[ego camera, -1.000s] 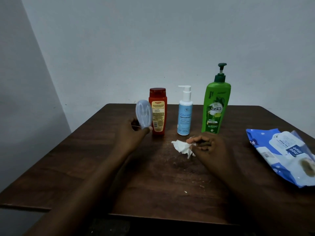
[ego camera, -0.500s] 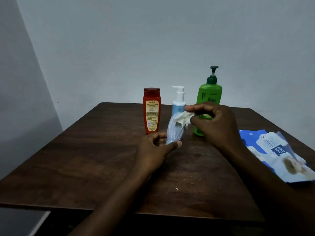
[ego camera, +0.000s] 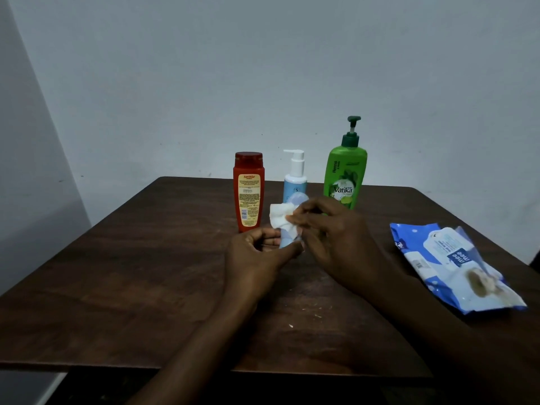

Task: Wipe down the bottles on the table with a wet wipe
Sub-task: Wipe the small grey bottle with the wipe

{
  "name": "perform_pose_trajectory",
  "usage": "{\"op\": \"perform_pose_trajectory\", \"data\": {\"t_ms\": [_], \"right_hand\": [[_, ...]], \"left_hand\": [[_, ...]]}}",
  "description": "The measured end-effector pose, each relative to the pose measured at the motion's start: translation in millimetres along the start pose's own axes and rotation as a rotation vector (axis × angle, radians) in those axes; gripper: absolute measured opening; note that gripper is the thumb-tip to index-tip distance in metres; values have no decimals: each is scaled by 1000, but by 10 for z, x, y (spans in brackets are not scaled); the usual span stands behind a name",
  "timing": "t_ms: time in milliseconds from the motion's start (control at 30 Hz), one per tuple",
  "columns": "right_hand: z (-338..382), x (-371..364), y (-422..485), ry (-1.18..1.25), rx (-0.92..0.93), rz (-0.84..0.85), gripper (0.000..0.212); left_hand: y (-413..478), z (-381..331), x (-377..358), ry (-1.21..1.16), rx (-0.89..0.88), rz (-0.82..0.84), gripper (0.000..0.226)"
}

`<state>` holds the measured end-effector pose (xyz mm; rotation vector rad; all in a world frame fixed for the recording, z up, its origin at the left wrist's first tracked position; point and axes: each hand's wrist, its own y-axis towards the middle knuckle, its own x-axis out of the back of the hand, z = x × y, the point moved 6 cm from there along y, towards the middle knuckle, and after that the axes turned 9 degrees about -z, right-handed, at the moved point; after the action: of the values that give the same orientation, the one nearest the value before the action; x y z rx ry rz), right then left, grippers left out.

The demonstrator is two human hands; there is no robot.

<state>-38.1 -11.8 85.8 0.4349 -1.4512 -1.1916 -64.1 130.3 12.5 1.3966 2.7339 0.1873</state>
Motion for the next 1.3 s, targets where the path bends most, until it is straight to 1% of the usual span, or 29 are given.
{"op": "perform_pose_trajectory", "data": {"t_ms": [133,200,267,367,500,600,700,867,967,1067,1167,1233,1300], "right_hand": [[63,20,-124,27,36,109,25],[53,41,-142,40,28,128,26],[8,67,-116,35,-4,87,25],[-66,114,-19,4,-79,-31,23],[-173,133,116,-40,-124,-143,17],[-257,118,205,-54,-173,-173,19],[-247,53,236,-73,-194,-117,22],[-57,-62,119,-84,-72,39,25],[53,-130,-5,-149,-8,136,28],[126,-128,-81,-136,82,164,25],[129,-12,-109,-82,105,82,28],[51,62,-106,-7,23,-11,19],[-101,93,-90,67,-118,-83,15]], "left_hand": [[-6,45,31,40,-22,-10,39],[-20,41,30,36,-32,-5,40],[-38,23,4,28,-35,10,37],[-51,-18,-36,32,-59,23,36],[-43,-29,-45,72,-88,22,43],[-37,-17,-42,103,-105,8,46],[-58,-6,-36,110,-99,-1,46],[-65,-15,7,130,-126,-25,38],[-55,5,29,117,-112,-41,33],[-64,10,42,110,-118,-50,31],[-77,-7,30,65,-110,-45,42],[-77,-19,31,33,-104,-48,43],[-73,-29,32,0,-86,-46,40]]}}
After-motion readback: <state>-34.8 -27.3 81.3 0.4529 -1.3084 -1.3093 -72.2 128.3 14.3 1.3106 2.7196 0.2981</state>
